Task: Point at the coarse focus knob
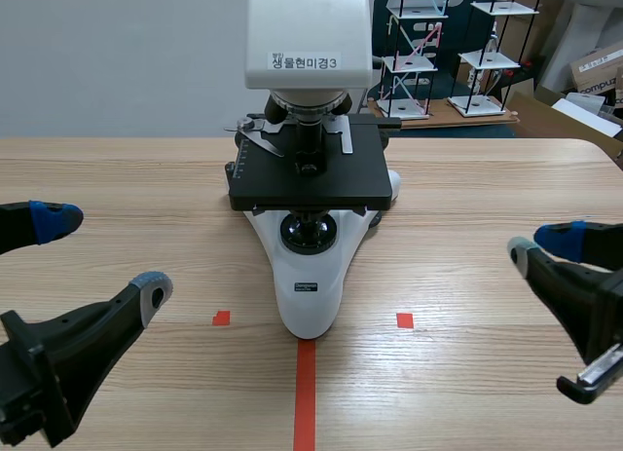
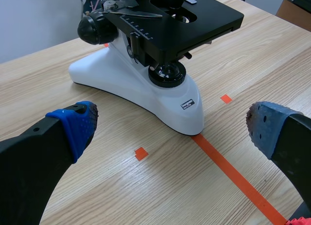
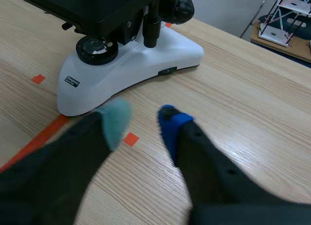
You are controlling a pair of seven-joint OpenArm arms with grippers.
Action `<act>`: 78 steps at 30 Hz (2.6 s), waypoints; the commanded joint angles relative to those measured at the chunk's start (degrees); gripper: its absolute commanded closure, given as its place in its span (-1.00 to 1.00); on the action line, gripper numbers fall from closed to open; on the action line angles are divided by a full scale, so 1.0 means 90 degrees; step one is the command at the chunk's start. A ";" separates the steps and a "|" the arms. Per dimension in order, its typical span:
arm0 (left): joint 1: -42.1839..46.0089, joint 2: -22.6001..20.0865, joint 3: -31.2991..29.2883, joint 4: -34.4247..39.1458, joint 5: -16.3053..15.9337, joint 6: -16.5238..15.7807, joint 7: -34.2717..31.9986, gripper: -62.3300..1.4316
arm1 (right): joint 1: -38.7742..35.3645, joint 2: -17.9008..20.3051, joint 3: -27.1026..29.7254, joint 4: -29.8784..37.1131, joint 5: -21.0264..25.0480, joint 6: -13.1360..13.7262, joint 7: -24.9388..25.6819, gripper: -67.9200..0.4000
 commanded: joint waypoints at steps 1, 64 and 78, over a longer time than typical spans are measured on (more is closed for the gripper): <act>-0.0002 0.0015 -0.0034 0.0119 -0.0061 -0.0007 -0.0087 -1.00 | 0.0058 0.0000 0.0007 0.0027 0.0073 -0.0024 0.0051 0.88; -0.0002 0.0015 -0.0034 0.0119 -0.0039 -0.0005 -0.0087 -1.00 | 0.8750 -0.0833 -0.2837 -0.4396 0.2152 -0.0063 -0.4165 0.99; -0.0002 0.0015 -0.0034 0.0119 -0.0039 -0.0005 -0.0087 -1.00 | 0.8823 -0.1035 -0.2924 -0.4413 0.2528 -0.0097 -0.5292 0.98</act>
